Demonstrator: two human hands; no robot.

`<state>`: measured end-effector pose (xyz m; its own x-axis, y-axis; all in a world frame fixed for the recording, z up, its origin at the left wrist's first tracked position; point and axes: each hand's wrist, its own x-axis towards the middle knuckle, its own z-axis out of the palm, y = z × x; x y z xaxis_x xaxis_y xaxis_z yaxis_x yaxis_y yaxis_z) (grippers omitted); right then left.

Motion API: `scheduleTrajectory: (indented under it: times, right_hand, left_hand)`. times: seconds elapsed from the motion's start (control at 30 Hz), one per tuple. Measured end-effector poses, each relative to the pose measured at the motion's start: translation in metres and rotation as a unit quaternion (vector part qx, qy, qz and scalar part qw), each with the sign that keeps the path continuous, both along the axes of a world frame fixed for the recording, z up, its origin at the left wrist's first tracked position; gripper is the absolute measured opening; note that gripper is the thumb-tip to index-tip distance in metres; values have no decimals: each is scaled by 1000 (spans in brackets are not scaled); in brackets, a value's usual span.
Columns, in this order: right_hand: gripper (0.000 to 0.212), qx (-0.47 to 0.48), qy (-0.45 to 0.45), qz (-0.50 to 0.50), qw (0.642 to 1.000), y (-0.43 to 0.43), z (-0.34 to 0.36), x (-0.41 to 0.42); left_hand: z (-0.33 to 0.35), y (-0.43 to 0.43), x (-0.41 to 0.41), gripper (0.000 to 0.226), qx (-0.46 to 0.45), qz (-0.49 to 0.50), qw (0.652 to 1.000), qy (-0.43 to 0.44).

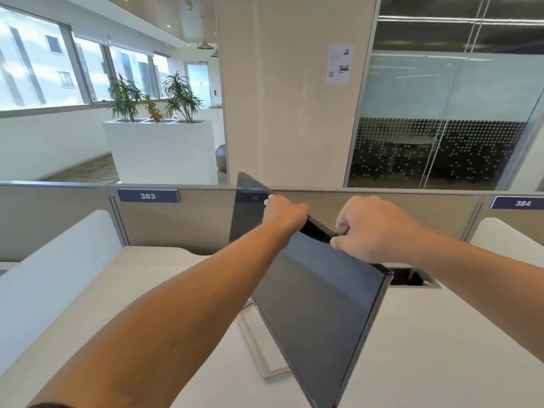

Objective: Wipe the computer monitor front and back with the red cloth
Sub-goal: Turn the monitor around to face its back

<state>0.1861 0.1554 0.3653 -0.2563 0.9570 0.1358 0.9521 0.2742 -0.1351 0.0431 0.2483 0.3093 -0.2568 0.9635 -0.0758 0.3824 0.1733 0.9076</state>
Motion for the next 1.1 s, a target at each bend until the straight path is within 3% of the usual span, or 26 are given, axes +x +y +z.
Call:
scheduleTrajectory:
  times: [0.07, 0.1, 0.2, 0.33, 0.47, 0.73, 0.87, 1.1]
  right_hand:
    - [22, 5, 9, -4, 1000, -8, 0, -16]
    - [20, 6, 18, -9, 1000, -11, 0, -23]
    - [23, 6, 70, -21, 997, -15, 0, -39]
    - [30, 5, 122, 10, 993, -16, -10, -46]
    - [53, -99, 211, 53, 971, -6, -9, -36]
    - [18, -81, 209, 30, 974, 33, -31, -16]
    - [13, -67, 191, 23, 979, 47, -44, -7]
    - [74, -21, 92, 59, 994, 75, -45, 6]
  left_hand:
    - [7, -1, -8, 15, 9, -16, 1000, 16]
    - [10, -1, -10, 9, 16, -21, 999, 41]
    - [16, -1, -13, 16, 49, -30, 991, 122]
    - [15, 1, -23, 24, 52, -42, 986, 153]
    - [16, -3, -36, 24, 47, -61, 984, 160]
    - [15, -15, -72, 3, 42, -93, 973, 205]
    - [13, -14, -85, 22, 39, -145, 968, 200]
    - [14, -24, -88, 33, 68, -250, 944, 205]
